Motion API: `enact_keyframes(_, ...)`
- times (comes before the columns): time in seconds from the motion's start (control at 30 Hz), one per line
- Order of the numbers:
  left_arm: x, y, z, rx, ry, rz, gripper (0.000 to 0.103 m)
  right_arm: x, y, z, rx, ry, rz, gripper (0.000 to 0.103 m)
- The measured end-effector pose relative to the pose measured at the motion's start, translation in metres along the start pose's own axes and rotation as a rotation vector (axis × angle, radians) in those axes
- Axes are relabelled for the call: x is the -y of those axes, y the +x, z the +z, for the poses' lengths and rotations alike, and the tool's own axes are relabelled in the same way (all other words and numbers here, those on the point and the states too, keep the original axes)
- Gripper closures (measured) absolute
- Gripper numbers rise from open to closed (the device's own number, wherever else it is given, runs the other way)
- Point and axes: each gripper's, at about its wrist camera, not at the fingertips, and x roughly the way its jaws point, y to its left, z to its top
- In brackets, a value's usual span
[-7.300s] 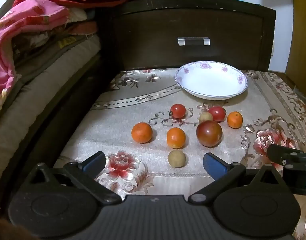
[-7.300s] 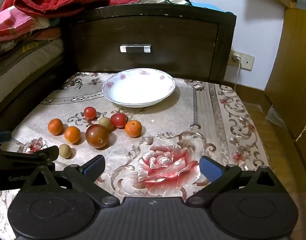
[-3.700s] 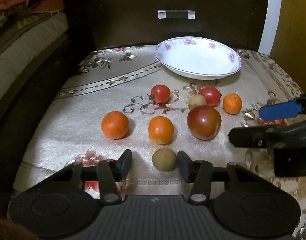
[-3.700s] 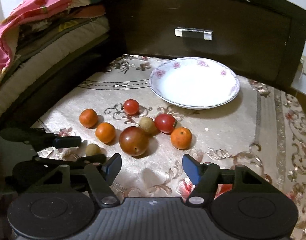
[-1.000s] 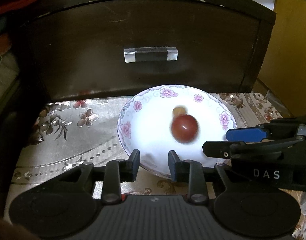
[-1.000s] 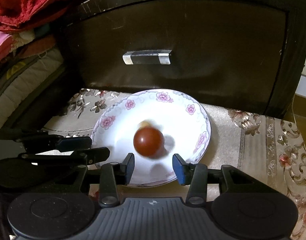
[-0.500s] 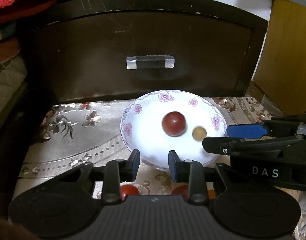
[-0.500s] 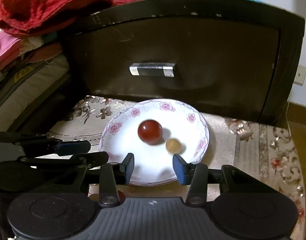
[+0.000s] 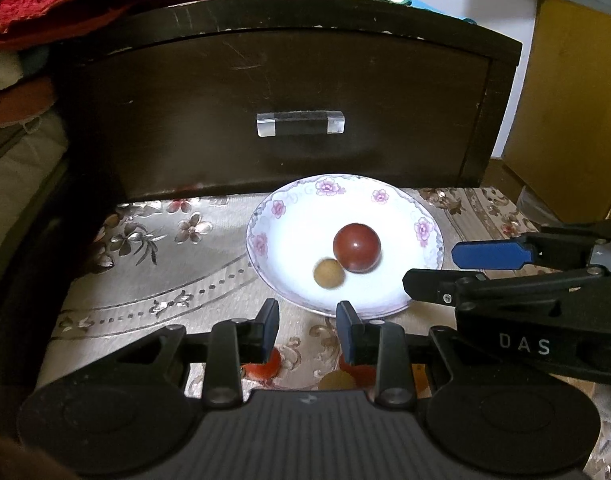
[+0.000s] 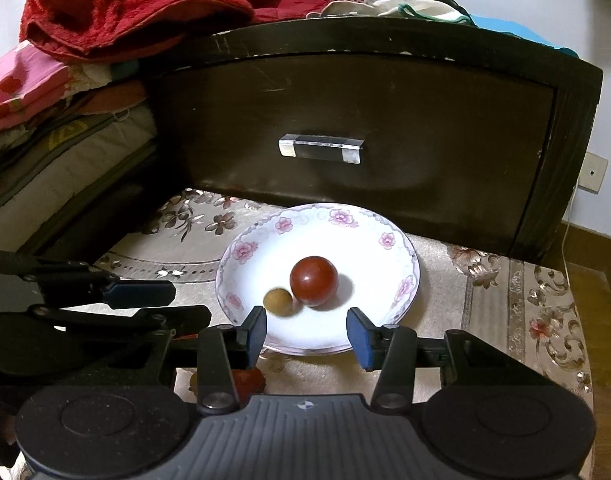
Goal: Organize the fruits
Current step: 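Withdraw both open grippers from the bowl toward the remaining fruit, then grasp an orange tangerine with the left gripper while the right gripper grasps another tangerine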
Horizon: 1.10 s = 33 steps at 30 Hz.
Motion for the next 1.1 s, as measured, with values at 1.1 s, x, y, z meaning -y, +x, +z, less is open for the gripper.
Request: enact_keyframes(1.1, -0.005, -0.041, -0.055, -0.062, 0.046, -0.005, 0.065, -0.035, -0.027, -0.037, -0.080, -0.073, 0.038, 0.058)
